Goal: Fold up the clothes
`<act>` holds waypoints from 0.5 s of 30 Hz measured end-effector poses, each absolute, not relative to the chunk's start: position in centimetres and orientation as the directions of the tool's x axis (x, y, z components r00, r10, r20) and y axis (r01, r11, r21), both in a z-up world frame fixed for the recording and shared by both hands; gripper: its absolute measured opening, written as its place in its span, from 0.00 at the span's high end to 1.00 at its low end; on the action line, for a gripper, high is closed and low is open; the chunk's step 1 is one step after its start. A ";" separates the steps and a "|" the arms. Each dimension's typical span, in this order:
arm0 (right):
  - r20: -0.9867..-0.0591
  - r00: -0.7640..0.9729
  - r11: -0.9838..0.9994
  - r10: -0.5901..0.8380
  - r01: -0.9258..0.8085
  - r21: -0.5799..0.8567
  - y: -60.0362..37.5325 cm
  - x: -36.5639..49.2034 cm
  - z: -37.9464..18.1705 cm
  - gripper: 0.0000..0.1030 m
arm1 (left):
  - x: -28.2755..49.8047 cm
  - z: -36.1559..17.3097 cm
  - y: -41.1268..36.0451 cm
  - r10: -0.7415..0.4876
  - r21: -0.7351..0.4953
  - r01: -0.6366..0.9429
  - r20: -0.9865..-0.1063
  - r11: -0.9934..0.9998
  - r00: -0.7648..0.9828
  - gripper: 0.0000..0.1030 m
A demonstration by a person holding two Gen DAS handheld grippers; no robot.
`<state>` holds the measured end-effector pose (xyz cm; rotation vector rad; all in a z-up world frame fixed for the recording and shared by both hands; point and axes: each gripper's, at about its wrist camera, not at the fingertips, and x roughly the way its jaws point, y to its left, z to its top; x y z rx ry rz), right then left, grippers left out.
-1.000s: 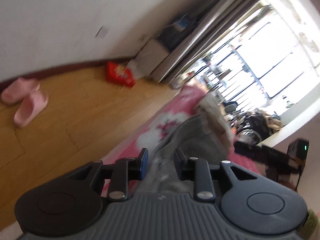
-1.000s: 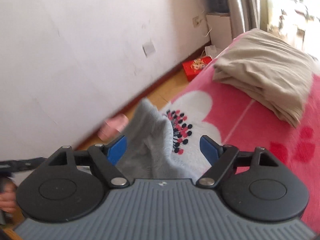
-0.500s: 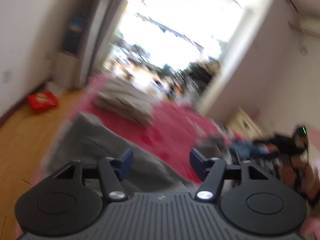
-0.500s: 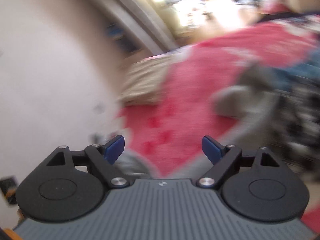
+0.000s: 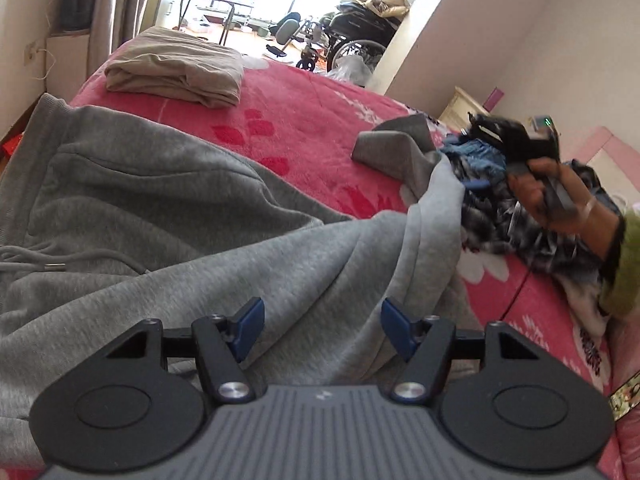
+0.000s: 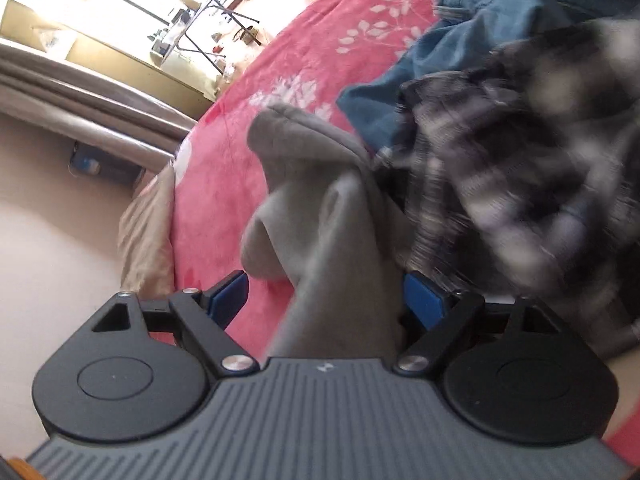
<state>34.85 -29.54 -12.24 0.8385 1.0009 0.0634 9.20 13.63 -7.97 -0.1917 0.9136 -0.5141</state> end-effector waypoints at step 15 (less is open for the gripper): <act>-0.787 0.510 0.795 0.346 0.286 0.535 -27.2 36.9 -13.7 0.86 | 9.7 -9.4 13.7 -0.500 -0.404 0.295 -0.709 0.866 0.497 0.36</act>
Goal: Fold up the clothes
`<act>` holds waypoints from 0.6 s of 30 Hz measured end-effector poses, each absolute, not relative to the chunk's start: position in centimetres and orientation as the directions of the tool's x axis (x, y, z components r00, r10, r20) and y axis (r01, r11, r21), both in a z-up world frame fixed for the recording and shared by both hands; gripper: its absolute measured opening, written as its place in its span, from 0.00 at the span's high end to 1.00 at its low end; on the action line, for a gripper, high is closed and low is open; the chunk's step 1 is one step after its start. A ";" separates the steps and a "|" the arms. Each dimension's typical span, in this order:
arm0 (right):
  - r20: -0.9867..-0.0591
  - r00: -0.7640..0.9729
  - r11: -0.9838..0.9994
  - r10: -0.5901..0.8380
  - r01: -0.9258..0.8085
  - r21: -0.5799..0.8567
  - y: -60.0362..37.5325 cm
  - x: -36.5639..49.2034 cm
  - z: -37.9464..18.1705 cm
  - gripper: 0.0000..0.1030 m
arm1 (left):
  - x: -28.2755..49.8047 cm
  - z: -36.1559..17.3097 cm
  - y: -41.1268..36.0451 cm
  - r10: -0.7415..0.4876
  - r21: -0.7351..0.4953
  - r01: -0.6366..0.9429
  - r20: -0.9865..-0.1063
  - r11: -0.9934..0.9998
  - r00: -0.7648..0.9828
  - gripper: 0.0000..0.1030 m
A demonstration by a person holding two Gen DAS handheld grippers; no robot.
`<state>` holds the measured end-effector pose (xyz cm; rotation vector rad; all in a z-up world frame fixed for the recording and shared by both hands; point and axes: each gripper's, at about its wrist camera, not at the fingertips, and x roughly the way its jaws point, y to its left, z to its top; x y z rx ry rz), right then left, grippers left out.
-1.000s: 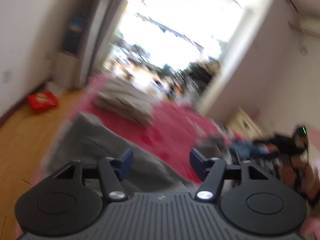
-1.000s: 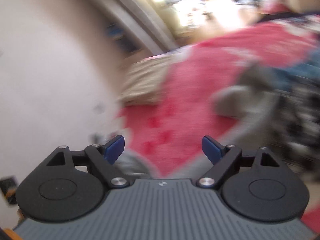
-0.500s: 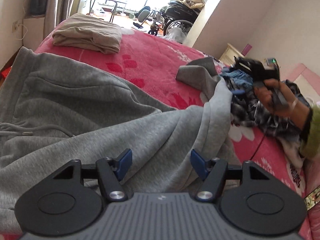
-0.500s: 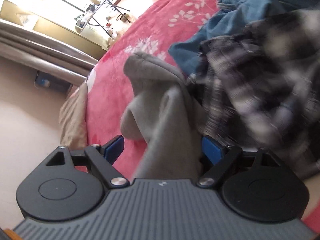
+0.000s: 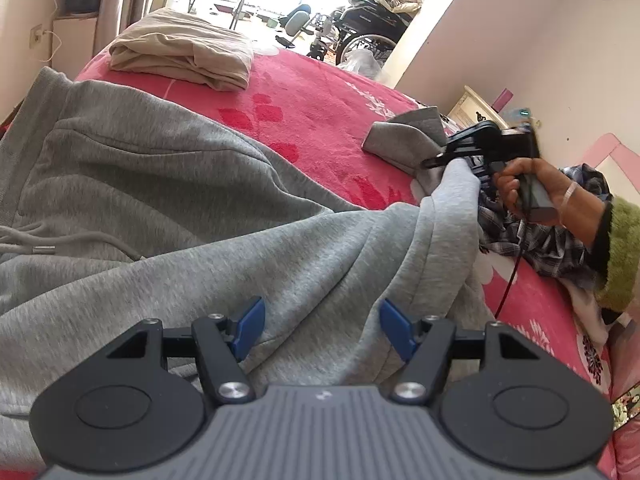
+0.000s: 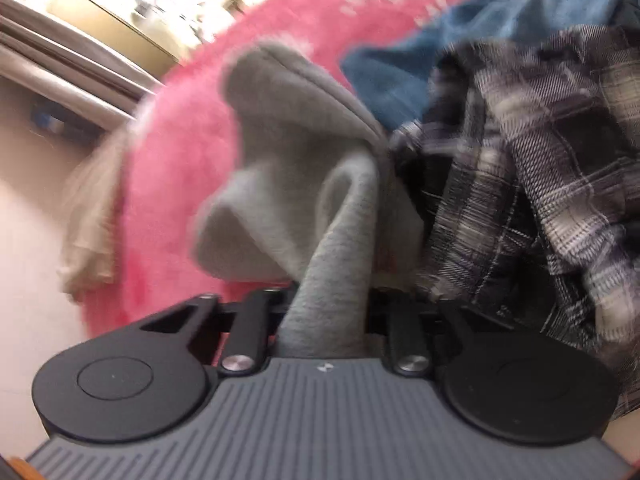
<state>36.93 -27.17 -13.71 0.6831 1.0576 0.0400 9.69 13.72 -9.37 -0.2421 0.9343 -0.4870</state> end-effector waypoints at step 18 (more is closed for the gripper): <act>-0.463 0.280 0.540 0.841 -0.481 0.691 -24.1 5.0 4.7 0.89 | 6.1 -4.8 17.7 -0.492 -0.460 0.228 -0.611 0.858 0.620 0.36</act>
